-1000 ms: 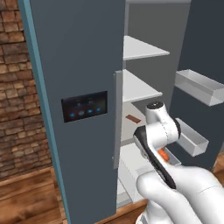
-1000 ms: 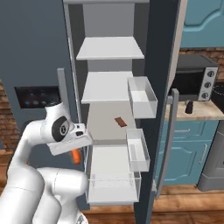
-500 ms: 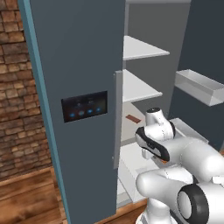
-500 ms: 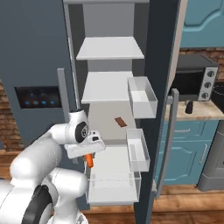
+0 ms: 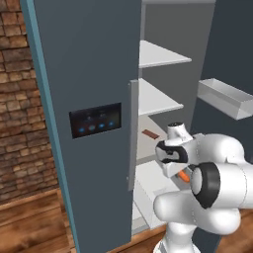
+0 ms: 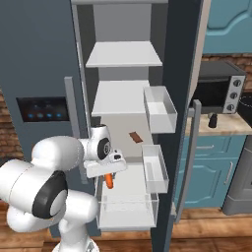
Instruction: Place the carrot and mushroom inside the fridge drawer. Close the drawer after placing the vegetables.
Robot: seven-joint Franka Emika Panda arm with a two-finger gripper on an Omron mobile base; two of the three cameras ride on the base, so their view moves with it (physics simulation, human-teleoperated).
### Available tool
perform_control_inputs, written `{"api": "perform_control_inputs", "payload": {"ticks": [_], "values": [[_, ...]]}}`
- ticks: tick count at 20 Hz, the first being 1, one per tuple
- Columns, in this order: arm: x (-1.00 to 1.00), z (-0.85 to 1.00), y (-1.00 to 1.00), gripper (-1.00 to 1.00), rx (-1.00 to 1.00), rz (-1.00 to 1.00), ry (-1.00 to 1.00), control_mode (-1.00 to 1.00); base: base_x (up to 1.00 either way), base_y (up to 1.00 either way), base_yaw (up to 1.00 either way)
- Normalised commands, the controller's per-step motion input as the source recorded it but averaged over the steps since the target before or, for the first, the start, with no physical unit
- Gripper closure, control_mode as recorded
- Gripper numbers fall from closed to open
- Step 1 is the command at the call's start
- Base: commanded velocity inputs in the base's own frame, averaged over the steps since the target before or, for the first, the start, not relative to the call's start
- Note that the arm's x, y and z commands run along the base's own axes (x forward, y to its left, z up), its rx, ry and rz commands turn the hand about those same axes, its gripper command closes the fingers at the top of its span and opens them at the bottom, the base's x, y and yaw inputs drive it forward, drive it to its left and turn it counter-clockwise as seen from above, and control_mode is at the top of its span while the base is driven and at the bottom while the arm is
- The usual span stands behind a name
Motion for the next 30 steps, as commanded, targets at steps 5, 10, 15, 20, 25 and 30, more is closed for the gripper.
{"api": "perform_control_inputs", "payload": {"ticks": [5, 10, 15, 20, 25, 30], "values": [[0.01, -0.43, -0.29, 1.0, 0.03, 0.0, 0.0, -1.0, 0.0, 0.0, 0.0], [0.0, -0.23, -0.11, 1.0, 0.06, 0.0, -0.02, -1.0, 0.0, 0.0, 0.0], [0.02, -0.11, -0.03, 1.0, 0.04, 0.0, 0.0, -1.0, 0.0, 0.0, 0.0], [0.03, -0.17, 0.0, 1.0, 0.03, 0.0, 0.0, -1.0, 0.0, 0.0, 0.0], [0.11, -0.22, 0.01, 1.0, 0.05, 0.0, -0.03, -1.0, 0.0, 0.0, 0.0], [0.01, -0.2, 0.0, 1.0, 0.03, 0.0, -0.01, -1.0, 0.0, 0.0, 0.0]]}}
